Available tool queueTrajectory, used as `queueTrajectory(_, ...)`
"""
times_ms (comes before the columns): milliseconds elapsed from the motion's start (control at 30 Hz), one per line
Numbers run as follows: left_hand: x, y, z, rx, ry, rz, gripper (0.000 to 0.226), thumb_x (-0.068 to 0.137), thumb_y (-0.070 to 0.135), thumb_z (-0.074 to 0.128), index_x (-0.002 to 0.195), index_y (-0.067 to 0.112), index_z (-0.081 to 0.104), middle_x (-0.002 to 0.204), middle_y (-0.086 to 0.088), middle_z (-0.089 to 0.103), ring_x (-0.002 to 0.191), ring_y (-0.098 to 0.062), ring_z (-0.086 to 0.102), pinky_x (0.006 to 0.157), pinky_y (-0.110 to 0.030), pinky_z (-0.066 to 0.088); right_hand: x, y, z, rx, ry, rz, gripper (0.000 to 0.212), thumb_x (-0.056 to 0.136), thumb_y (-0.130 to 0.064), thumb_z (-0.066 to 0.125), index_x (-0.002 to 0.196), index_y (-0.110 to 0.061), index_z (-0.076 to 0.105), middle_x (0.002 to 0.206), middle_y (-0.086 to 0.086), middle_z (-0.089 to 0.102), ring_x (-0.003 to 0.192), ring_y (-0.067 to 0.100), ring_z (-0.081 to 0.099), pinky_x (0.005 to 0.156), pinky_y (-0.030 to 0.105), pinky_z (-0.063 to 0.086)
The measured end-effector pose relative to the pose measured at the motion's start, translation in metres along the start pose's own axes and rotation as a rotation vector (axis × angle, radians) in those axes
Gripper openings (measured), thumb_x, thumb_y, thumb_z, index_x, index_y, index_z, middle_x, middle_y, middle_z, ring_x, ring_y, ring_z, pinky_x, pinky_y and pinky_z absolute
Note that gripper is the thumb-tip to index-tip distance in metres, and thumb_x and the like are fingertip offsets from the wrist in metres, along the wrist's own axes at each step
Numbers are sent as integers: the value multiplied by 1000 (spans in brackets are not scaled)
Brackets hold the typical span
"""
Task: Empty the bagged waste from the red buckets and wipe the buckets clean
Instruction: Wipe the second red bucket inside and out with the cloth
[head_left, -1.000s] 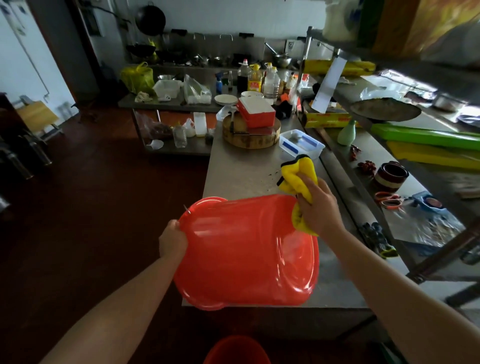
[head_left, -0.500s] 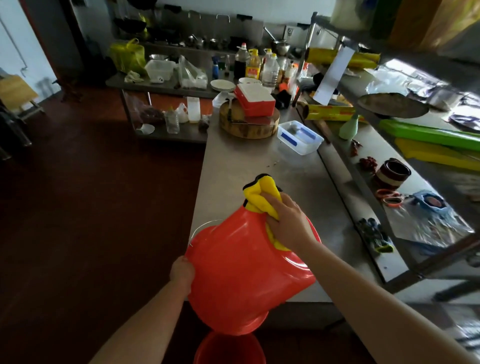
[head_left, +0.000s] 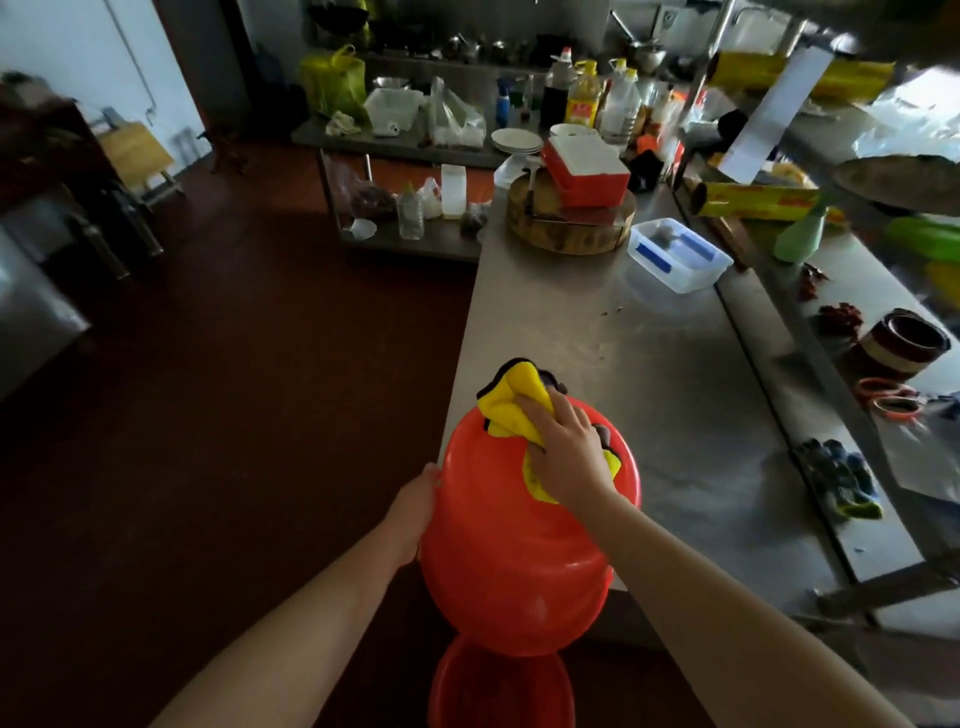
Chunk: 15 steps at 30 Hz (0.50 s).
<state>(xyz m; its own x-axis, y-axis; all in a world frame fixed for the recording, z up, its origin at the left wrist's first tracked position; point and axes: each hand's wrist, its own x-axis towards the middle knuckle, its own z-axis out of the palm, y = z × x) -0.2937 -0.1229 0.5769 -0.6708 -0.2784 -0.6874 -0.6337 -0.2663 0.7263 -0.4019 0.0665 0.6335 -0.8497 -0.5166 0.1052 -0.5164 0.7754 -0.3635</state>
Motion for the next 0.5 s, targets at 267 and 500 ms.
queueTrajectory(267, -44, 28, 1, 787, 78, 819, 55, 104, 60, 29, 156, 42, 24, 162, 11, 23, 146, 6, 15, 121, -37, 19, 13, 0, -37, -39, 21, 44, 57, 94, -33, 57, 146, -45, 37, 147, -4, 42, 125, 30, 47, 92, 47, 43)
queueTrajectory(500, -44, 0, -5, 1239, -40, 773, 134, 70, 97, 42, 153, 22, -31, 149, 14, -51, 139, -2, -43, 123, -35, -5, -15, -14, -27, -175, -135, 88, 57, 95, -37, 53, 148, -45, 33, 145, -2, 42, 125, 30, 45, 98, 48, 42)
